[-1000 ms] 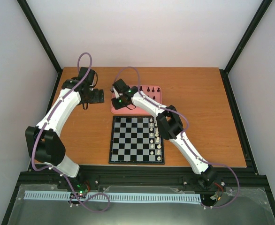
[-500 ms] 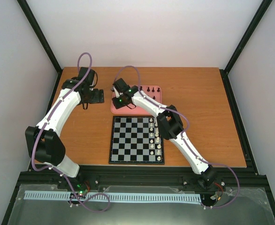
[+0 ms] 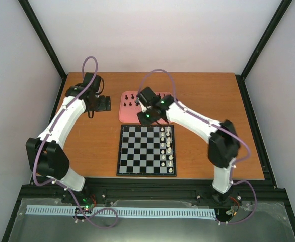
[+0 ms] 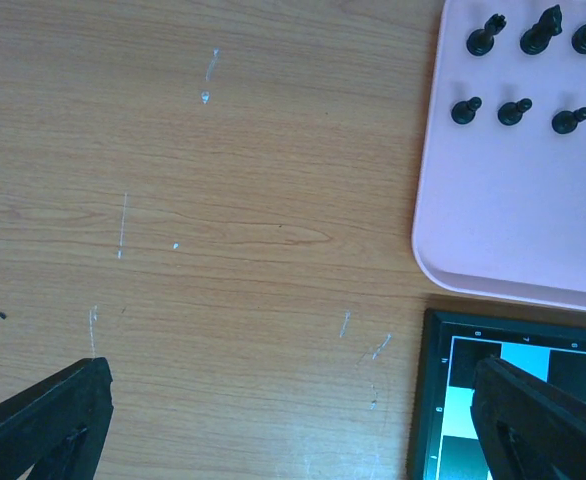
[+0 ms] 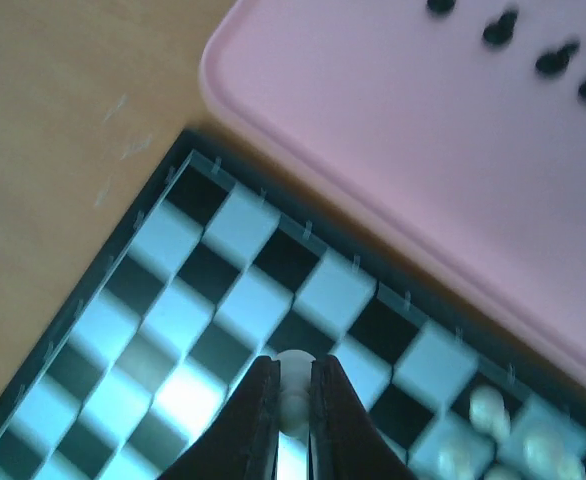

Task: Set up the chess pieces on the board
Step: Pick up the chess piece from the storage box, then place the chess piece on the chessboard.

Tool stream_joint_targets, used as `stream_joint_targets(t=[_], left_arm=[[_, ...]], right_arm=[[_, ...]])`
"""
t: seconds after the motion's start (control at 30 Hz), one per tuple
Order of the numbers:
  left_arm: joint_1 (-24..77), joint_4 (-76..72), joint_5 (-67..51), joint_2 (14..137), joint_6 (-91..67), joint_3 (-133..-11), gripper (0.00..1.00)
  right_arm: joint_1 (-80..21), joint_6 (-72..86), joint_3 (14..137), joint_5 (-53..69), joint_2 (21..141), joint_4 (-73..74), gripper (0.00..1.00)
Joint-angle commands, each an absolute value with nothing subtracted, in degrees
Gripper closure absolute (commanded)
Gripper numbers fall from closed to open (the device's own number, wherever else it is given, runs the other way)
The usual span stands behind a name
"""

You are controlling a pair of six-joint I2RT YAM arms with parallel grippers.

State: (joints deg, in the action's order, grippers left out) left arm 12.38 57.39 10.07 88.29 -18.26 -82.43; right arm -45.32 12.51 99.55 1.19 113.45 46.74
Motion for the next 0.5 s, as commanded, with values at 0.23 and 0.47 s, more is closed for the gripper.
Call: stream_joint_targets(t=[0.23,0.47], left_arm=[[12.65,56.45,9.37,87.88,-19.5,-83.11,0.0],[12.65,56.17,9.48,87.28,-19.66,-81.71,0.0]], right_arm=[[-57.54,27.66,67.85,-1.54,88.89,49.46,0.97],[-61.26,35.31,54.94,-3.6,81.75,44.75,0.97]])
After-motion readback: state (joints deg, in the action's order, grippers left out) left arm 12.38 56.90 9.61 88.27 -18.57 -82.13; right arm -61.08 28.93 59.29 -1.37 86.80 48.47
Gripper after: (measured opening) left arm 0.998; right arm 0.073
